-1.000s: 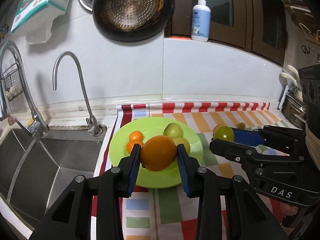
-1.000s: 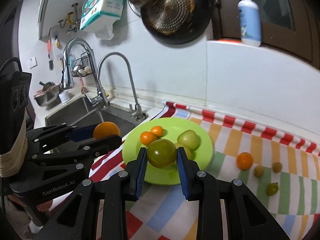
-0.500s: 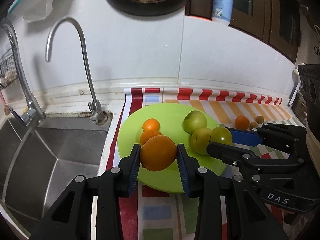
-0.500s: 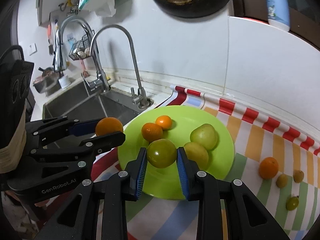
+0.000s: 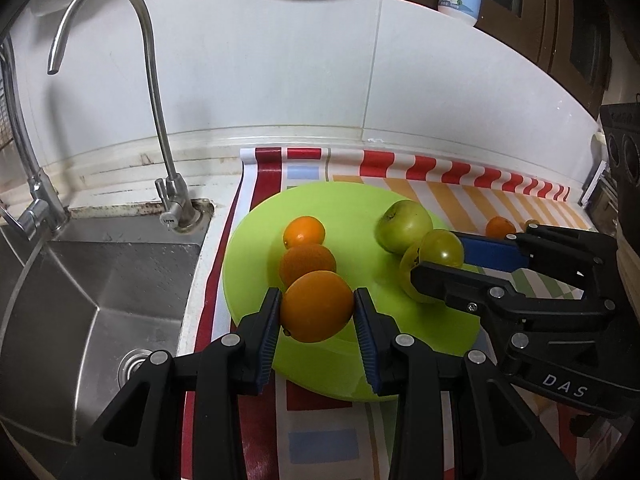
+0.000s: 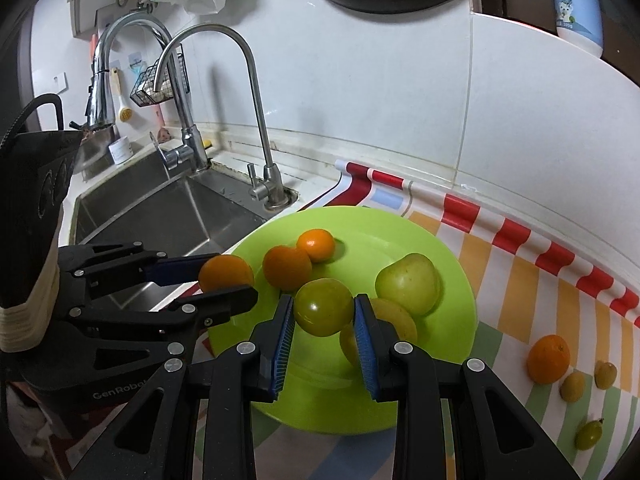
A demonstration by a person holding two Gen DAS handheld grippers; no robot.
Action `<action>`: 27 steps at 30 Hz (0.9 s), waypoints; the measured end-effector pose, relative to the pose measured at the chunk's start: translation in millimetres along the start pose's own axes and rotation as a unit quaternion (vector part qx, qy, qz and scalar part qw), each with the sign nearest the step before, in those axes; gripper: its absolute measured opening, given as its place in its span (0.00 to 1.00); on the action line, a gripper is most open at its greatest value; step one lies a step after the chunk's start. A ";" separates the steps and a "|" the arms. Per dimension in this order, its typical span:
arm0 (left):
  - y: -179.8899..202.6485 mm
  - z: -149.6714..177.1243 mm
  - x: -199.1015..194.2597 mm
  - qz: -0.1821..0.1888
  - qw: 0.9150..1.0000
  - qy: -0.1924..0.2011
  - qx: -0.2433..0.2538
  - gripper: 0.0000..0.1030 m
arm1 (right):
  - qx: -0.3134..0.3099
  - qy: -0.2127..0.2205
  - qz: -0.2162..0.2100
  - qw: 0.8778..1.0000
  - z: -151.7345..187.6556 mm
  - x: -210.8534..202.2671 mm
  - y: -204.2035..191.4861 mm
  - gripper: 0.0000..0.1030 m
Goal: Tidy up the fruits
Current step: 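Carry the orange and green citrus onto the green plate and release both, then lift both open tools off the plate and move toward the remaining fruits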
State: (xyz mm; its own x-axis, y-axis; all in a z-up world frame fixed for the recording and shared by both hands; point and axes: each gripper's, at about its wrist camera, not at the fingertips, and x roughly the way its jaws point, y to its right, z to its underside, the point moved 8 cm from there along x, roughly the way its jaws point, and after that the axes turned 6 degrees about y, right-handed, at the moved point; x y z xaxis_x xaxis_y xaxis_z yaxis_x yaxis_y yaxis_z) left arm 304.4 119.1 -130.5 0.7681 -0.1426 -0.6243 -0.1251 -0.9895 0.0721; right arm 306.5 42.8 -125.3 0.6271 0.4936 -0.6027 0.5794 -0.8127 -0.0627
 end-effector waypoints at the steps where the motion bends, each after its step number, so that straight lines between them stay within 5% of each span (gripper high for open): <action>1: -0.4 -0.5 0.5 0.001 1.000 -0.001 -0.001 0.35 | 0.000 0.001 0.001 1.000 -0.8 1.2 0.3 0.30; 6: 0.5 -3.9 -2.6 0.001 1.000 0.007 -0.001 0.41 | 0.007 0.006 0.002 1.000 -3.8 -0.6 3.3 0.39; 16: 8.7 -14.2 -34.5 -0.026 0.999 0.042 0.016 0.41 | 0.019 0.025 0.023 0.999 -3.3 -29.7 10.6 0.39; 27: 35.2 -28.1 -71.2 -0.011 0.997 0.074 0.018 0.44 | 0.036 0.066 0.051 0.996 -8.6 -83.5 16.8 0.39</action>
State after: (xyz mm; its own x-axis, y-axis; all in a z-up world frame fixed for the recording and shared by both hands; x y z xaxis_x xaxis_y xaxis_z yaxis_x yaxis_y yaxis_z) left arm 263.0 93.8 -61.7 0.8549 -0.1261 -0.5032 -0.1280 -0.9913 0.0310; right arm 268.3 -9.4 -69.1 0.7462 0.4395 -0.5000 0.4731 -0.8785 -0.0662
